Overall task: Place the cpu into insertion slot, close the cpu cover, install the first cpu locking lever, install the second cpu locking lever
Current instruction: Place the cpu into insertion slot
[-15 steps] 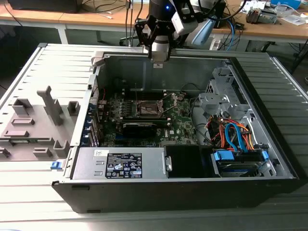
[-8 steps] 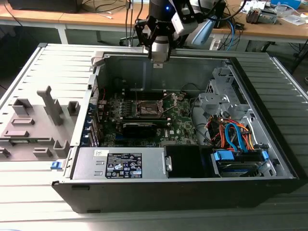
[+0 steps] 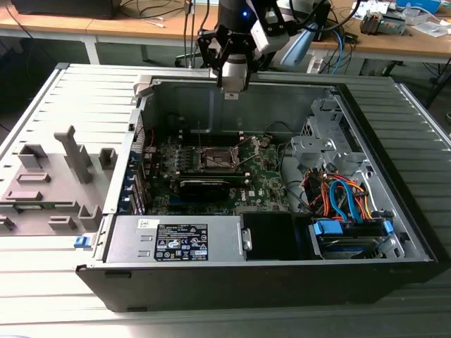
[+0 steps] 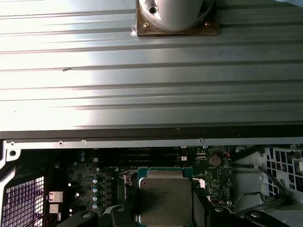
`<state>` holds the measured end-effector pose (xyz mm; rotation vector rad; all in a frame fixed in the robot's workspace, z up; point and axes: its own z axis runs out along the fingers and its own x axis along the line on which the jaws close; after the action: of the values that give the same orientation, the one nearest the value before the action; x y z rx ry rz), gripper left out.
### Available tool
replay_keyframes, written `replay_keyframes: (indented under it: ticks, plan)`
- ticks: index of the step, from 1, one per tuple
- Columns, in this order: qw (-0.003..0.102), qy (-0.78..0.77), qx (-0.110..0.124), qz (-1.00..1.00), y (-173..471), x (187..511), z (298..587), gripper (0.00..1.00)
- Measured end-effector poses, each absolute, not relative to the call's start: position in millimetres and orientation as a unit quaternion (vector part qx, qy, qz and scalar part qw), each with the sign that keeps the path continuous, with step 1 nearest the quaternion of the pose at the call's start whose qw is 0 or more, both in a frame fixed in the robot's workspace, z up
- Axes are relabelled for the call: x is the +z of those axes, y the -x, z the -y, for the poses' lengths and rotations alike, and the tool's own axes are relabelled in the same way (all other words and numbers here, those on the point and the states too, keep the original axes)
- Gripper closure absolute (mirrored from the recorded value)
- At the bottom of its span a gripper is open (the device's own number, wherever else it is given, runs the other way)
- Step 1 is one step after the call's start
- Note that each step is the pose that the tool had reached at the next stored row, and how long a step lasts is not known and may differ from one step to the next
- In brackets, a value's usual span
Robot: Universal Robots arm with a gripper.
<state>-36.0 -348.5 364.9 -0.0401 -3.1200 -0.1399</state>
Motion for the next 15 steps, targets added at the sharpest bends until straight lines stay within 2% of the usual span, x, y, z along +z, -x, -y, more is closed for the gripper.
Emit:
replay_keyframes:
  ticks: [15]
  plan:
    - [0.009, 0.013, -0.043, 0.999, 36.0, 359.2, 348.5, 0.45]
